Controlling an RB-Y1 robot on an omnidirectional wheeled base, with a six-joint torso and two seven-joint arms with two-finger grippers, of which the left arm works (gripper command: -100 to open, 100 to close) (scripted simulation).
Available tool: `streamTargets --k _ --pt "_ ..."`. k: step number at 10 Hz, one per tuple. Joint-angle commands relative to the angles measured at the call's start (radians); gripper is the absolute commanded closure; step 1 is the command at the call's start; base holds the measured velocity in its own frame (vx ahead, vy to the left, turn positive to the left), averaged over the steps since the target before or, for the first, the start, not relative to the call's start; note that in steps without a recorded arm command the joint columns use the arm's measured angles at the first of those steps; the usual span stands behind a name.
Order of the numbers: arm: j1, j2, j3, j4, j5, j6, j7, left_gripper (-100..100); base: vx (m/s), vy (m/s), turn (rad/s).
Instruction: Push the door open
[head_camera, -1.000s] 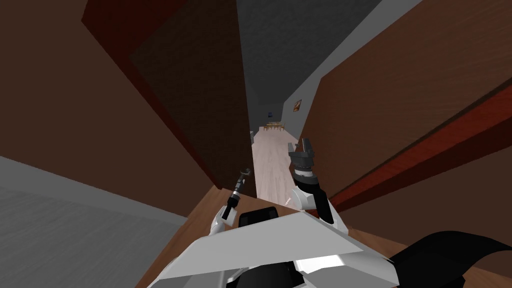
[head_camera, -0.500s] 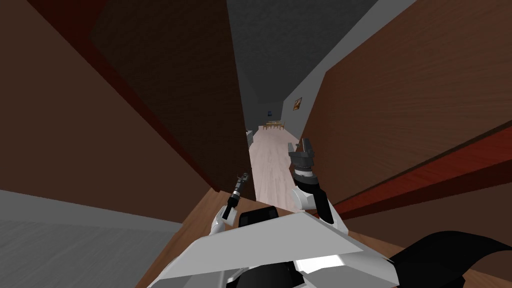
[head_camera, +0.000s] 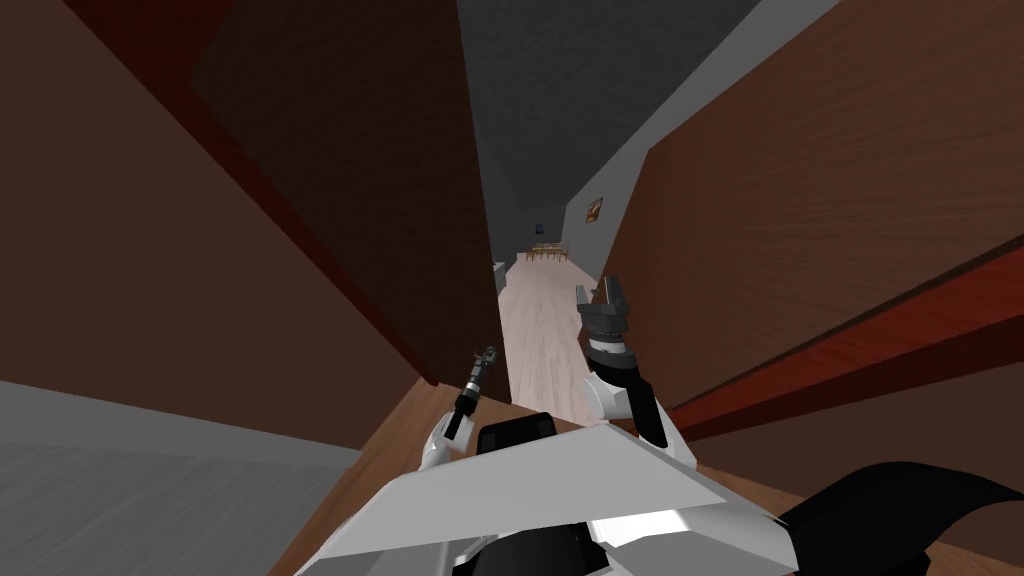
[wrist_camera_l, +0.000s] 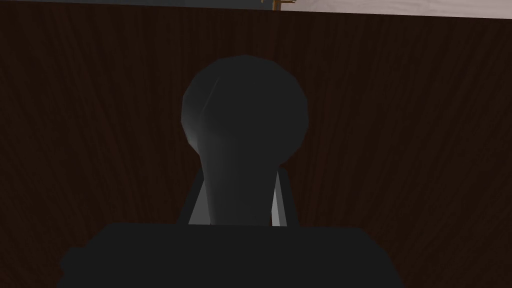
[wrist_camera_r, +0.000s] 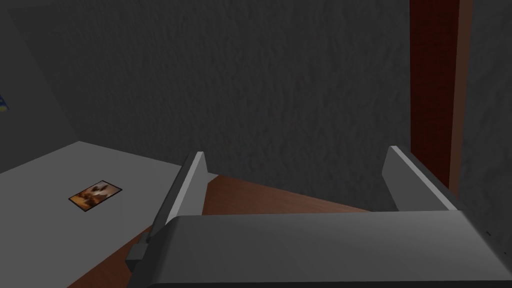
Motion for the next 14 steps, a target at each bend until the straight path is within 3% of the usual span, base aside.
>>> streamTargets --k 1,14 --pt "-0.005 0.002 0.012 -0.005 0.006 0.002 -0.005 100 0.143 -0.064 0.037" --pt "-0.018 -0.001 0.159 0.025 0.079 0.016 -0.080 100 0.165 -0.115 0.051"
